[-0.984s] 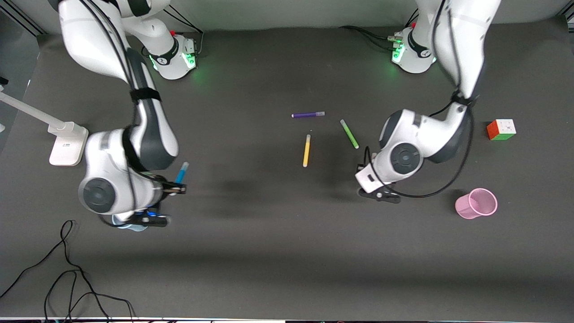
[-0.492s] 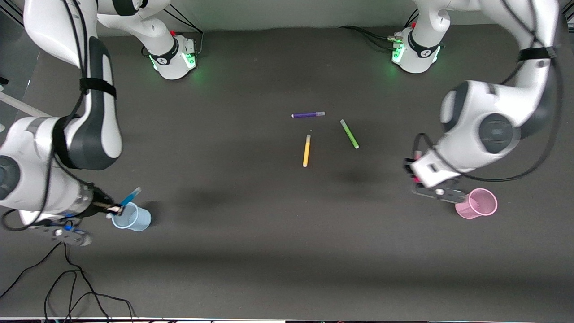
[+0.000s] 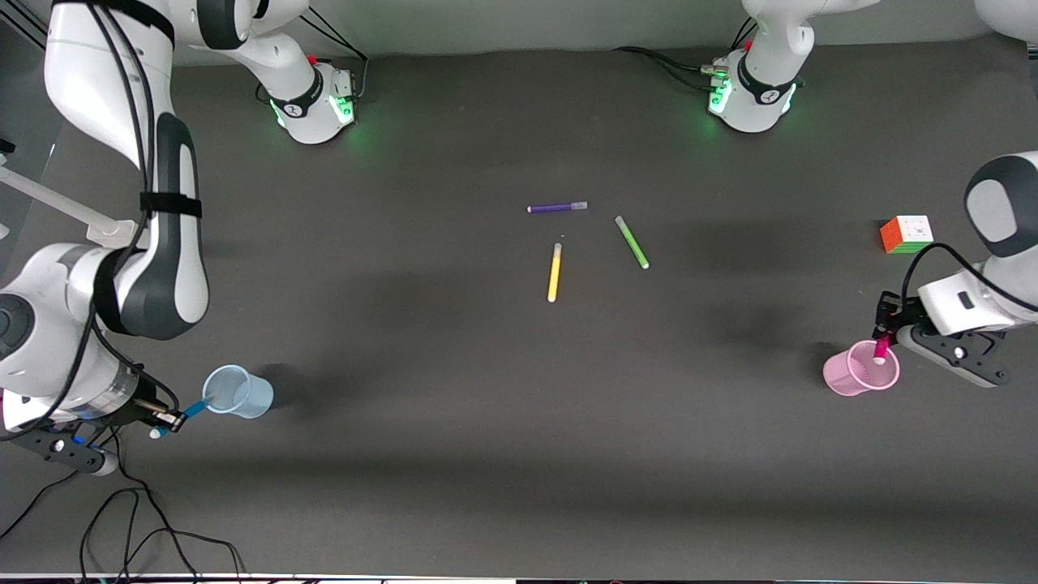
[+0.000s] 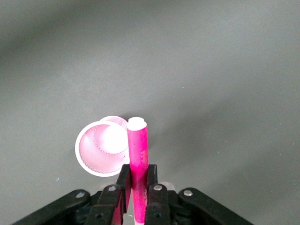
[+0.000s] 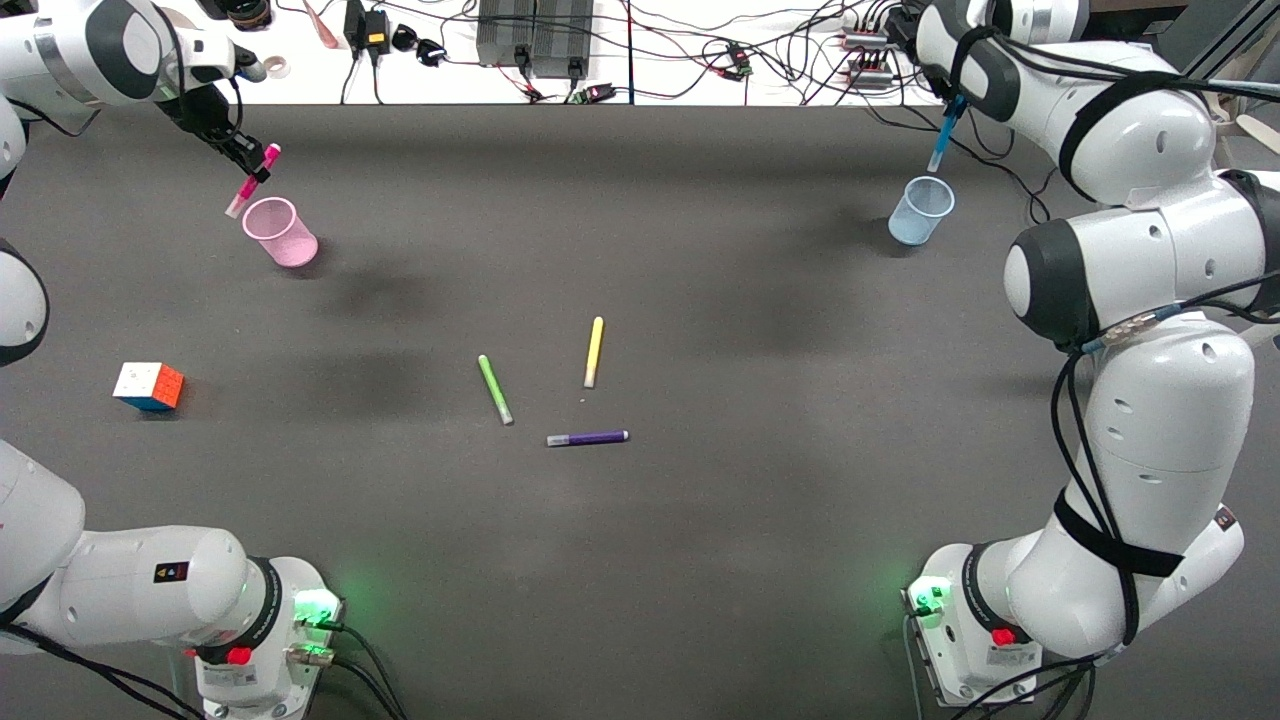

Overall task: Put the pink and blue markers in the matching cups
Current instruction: 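Carry the blue marker toward the blue cup while the left gripper carries pink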

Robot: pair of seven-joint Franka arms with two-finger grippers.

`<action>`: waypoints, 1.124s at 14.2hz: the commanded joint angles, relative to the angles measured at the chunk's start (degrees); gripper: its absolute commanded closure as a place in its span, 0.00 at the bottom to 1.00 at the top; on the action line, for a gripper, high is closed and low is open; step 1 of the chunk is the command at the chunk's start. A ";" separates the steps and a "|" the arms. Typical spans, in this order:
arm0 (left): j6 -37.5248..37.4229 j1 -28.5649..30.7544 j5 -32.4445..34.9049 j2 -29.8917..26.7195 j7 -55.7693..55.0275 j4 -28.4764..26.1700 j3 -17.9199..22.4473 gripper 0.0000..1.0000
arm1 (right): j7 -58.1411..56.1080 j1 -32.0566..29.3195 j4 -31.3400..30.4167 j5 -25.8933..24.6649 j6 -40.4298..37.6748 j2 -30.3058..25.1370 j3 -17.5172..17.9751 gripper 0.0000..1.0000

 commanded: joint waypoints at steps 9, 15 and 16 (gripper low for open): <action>11.08 6.40 -22.63 5.59 41.76 -4.32 -0.79 1.00 | 0.93 4.77 -14.57 -3.90 12.17 -2.08 -0.82 1.00; 10.99 8.95 -34.52 10.44 57.97 -3.88 -0.79 1.00 | 0.84 4.77 -15.01 -3.99 12.52 -1.99 -0.65 0.72; 10.99 8.95 -34.61 10.52 58.05 -3.79 -0.88 1.00 | 0.84 4.77 -15.01 -3.99 12.52 -1.99 -0.65 0.59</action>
